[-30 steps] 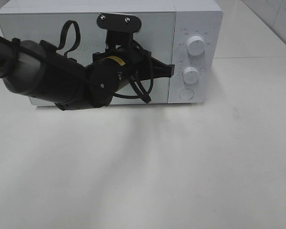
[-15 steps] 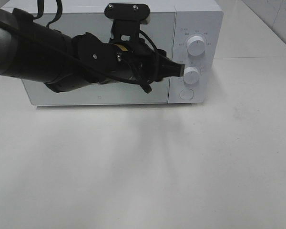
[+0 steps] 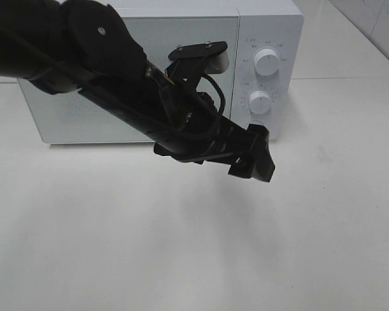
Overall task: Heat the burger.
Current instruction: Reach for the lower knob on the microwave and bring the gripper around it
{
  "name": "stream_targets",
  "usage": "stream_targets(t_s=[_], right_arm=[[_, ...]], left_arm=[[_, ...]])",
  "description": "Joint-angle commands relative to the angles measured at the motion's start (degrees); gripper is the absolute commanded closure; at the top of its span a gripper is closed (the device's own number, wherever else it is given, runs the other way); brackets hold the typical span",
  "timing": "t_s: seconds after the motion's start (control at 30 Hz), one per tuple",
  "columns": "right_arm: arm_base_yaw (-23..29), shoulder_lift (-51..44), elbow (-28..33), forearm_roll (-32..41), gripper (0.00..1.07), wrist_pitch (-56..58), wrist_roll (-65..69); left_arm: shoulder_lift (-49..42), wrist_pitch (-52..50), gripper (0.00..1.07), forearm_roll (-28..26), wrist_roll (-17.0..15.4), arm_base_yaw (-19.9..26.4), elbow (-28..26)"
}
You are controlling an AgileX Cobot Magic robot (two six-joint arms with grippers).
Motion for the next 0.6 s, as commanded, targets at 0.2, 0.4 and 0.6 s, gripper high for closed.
stream_targets(t_s=[0.2,0.4,0.6], right_arm=[[-0.5,-1.5,0.1,0.0,0.34,-0.1,0.0],[-0.5,-1.5,0.1,0.0,0.34,-0.1,0.0],[-0.5,-1.5,0.1,0.0,0.34,-0.1,0.0]], left_arm=[[-7.8,16.9,0.08,7.7,-6.1,1.1,-0.3],[-12.5,22.5,0.08,19.0,-15.6,5.0,-0.3],[-16.8,26.4,0.08,25.7,-19.6,9.9,-0.2]])
